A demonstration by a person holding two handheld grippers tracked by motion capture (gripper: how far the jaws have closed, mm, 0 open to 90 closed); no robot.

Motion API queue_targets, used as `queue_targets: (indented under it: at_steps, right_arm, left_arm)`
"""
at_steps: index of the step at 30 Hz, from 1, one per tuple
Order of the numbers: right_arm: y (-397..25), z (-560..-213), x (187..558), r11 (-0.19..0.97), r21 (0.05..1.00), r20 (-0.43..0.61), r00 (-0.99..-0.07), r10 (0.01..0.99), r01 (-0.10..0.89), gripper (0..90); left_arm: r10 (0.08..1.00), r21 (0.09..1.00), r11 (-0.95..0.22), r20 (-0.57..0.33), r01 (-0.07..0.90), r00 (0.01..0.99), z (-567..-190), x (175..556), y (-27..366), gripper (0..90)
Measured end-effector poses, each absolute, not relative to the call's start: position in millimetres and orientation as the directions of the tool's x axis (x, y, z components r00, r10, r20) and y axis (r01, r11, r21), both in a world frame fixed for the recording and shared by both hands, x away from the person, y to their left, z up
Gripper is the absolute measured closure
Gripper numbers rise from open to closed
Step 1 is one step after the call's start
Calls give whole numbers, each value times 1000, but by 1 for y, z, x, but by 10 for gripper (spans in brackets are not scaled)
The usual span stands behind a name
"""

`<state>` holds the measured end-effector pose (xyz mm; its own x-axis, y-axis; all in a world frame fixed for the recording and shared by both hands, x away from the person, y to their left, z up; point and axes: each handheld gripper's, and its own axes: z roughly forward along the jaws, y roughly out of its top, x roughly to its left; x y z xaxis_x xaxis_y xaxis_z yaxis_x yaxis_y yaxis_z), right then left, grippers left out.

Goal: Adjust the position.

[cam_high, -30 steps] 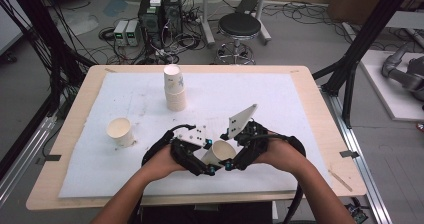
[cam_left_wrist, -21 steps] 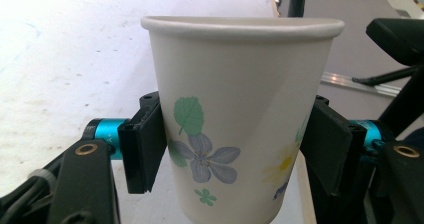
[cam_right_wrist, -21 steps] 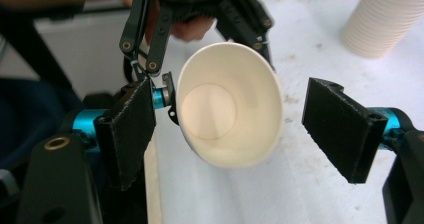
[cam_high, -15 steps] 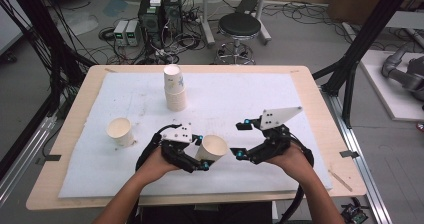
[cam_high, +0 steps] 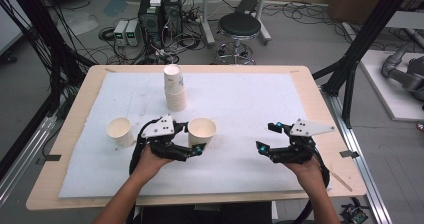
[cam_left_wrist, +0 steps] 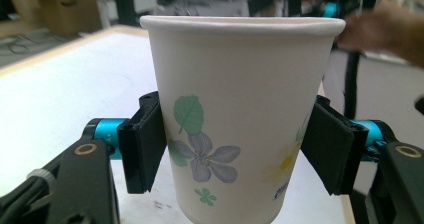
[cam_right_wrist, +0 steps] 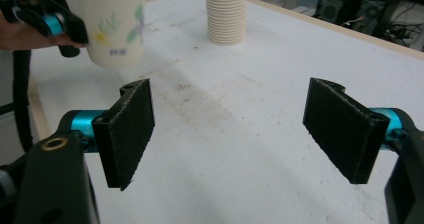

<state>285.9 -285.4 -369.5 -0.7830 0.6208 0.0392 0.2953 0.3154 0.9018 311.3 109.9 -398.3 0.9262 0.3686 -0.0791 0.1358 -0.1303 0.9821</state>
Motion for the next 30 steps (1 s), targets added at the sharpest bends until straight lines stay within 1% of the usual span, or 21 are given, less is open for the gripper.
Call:
queue_targets:
  at_steps: [2, 9, 13, 16, 19, 30]
  right_arm:
    - [-288, -373, 285, 320, 900, 26, -769, 639, 296, 210]
    - [-289, -384, 285, 319, 891, 38, -755, 655, 322, 210]
    - [-289, -383, 287, 308, 896, 40, -750, 660, 319, 210]
    - [-287, -382, 286, 307, 903, 21, -747, 665, 299, 205]
    - [-287, -381, 284, 301, 911, 11, -746, 666, 282, 205]
    - [-288, -380, 282, 295, 914, 9, -740, 672, 278, 205]
  left_arm:
    - [391, 987, -107, -69, 120, 918, -397, 311, 113, 311]
    - [427, 994, -65, -49, 84, 903, -392, 308, 122, 310]
    - [443, 996, -51, -46, 77, 895, -392, 308, 126, 309]
    - [454, 997, -35, -50, 74, 890, -392, 309, 128, 308]
    - [459, 997, -38, -47, 72, 887, -392, 309, 129, 308]
    - [479, 996, -49, -38, 70, 877, -392, 310, 128, 306]
